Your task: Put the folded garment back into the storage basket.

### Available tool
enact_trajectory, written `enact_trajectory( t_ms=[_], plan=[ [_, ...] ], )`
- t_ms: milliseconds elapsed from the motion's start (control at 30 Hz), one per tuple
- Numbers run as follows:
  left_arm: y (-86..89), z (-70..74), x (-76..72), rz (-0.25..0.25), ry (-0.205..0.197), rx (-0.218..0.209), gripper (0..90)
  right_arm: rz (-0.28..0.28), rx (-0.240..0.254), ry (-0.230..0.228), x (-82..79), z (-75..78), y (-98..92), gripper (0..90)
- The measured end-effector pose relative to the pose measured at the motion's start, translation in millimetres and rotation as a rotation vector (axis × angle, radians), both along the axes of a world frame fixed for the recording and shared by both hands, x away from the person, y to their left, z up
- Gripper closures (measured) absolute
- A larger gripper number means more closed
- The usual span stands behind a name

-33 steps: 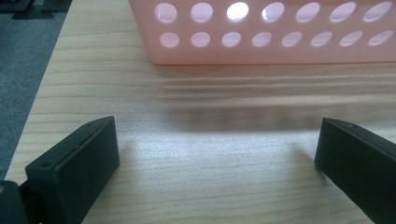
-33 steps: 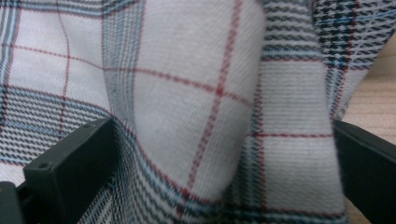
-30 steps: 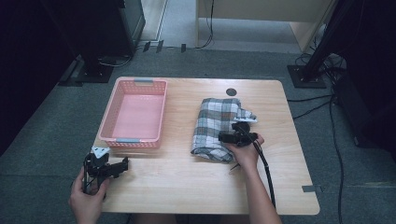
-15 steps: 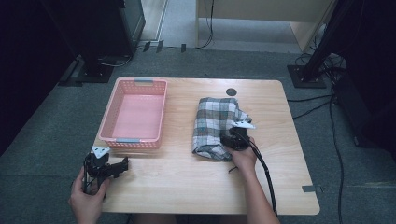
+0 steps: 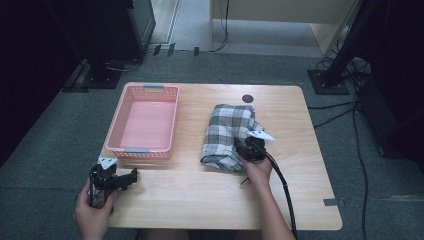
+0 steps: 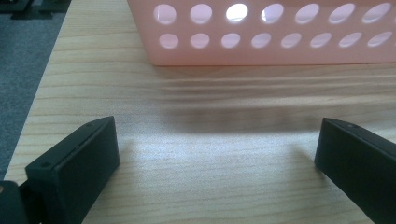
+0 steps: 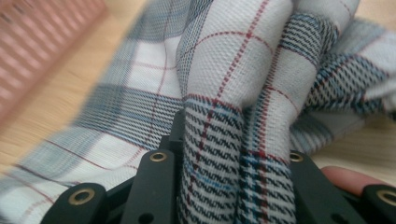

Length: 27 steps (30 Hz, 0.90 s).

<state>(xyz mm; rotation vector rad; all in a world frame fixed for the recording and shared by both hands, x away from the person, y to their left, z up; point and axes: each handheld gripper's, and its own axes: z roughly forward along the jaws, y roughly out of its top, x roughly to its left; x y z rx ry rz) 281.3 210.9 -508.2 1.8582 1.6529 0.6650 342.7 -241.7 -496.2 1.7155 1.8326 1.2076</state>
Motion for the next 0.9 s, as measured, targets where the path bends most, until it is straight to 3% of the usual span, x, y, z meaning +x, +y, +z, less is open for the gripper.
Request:
enact_trajectory(
  t_ms=[67, 200, 900],
  plan=[
    [0.0, 0.0, 0.0, 0.000, 0.000, 0.000, 0.0, 0.011, 0.027, -0.031, -2.3, 8.0, 1.7, 71.8],
    [0.1, 0.0, 0.1, 0.000, 0.000, -0.001, 0.0, 0.029, 0.018, -0.067, -5.9, 23.8, 7.7, 72.3],
    [0.0, 0.0, 0.1, 0.003, -0.002, -0.006, 0.0, 0.065, 0.021, -0.151, -10.5, 76.7, 17.8, 72.7]
  ],
)
